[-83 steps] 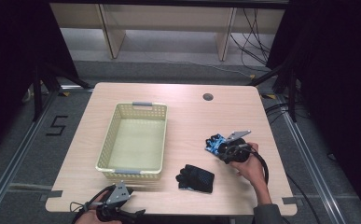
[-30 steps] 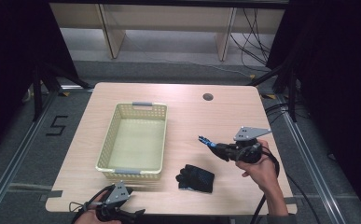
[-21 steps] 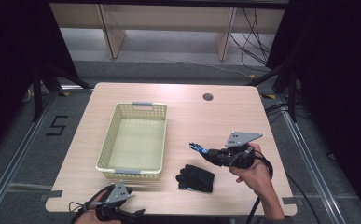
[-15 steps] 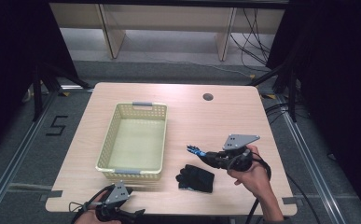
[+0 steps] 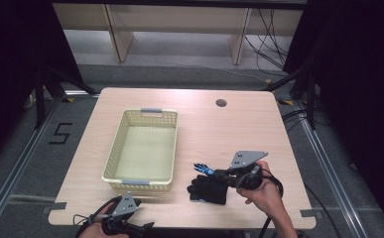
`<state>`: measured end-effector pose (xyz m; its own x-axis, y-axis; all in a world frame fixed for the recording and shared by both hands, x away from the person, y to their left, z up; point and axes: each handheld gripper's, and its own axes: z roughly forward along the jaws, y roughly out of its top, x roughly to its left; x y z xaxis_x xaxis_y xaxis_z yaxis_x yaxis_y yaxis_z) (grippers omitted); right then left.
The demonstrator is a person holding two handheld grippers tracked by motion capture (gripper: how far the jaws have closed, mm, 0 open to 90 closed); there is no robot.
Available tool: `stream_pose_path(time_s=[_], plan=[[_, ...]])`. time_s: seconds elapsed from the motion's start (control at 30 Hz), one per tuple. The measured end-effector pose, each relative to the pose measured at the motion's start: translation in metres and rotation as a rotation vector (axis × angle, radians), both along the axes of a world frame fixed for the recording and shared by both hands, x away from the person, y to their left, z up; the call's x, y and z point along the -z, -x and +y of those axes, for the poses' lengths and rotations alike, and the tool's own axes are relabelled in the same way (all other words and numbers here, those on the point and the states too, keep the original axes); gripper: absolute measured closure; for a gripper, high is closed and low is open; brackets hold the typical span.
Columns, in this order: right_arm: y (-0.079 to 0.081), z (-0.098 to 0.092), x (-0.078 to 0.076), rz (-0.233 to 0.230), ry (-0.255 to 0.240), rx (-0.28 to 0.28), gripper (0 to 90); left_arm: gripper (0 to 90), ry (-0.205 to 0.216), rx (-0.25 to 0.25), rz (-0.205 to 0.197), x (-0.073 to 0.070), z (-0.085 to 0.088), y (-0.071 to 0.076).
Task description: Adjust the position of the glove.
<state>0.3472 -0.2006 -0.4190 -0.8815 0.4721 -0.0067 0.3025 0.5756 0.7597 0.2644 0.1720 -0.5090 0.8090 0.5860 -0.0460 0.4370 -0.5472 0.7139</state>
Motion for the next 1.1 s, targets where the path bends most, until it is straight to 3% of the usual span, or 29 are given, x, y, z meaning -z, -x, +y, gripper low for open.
stream_pose_path(time_s=[0.03,0.07,0.1,0.23,0.3,0.33,0.5,0.57,0.8,0.87,1.0,1.1], plan=[[0.000,0.001,0.001,-0.011,-0.002,-0.024,87.3,17.7,-0.002,0.001,0.000,0.000,0.000,0.000],[0.002,0.001,0.002,0.007,0.003,-0.016,87.3,17.7,0.000,-0.004,0.002,0.000,0.000,0.000],[0.002,0.002,0.004,-0.011,0.002,-0.021,87.3,17.7,0.001,-0.004,0.001,0.000,0.000,0.000],[0.005,0.004,0.010,0.008,0.040,-0.023,87.3,17.7,0.005,-0.011,0.009,0.001,-0.001,0.001],[0.003,0.006,0.014,-0.004,0.052,-0.041,87.2,17.7,0.026,-0.007,0.005,0.001,-0.002,0.001],[0.005,0.008,0.018,0.010,0.070,-0.035,87.2,17.7,0.002,-0.003,0.002,0.000,-0.001,0.000],[0.009,0.016,0.026,0.012,0.102,-0.071,87.1,17.8,0.000,0.001,-0.002,0.000,0.000,0.000],[0.011,0.018,0.029,0.028,0.115,-0.087,86.9,17.7,0.019,-0.015,0.014,0.001,-0.001,0.002],[0.018,0.026,0.044,0.041,0.161,-0.140,86.5,17.8,0.011,-0.001,-0.001,0.000,-0.001,0.001],[0.020,0.026,0.046,0.055,0.173,-0.126,86.5,17.8,0.010,-0.001,-0.001,0.000,-0.001,0.000],[0.023,0.029,0.051,0.048,0.213,-0.174,85.9,17.8,0.012,-0.011,0.005,0.000,-0.001,0.001],[0.025,0.027,0.054,0.059,0.219,-0.167,85.2,17.8,0.011,-0.003,0.004,0.000,-0.001,0.001]])
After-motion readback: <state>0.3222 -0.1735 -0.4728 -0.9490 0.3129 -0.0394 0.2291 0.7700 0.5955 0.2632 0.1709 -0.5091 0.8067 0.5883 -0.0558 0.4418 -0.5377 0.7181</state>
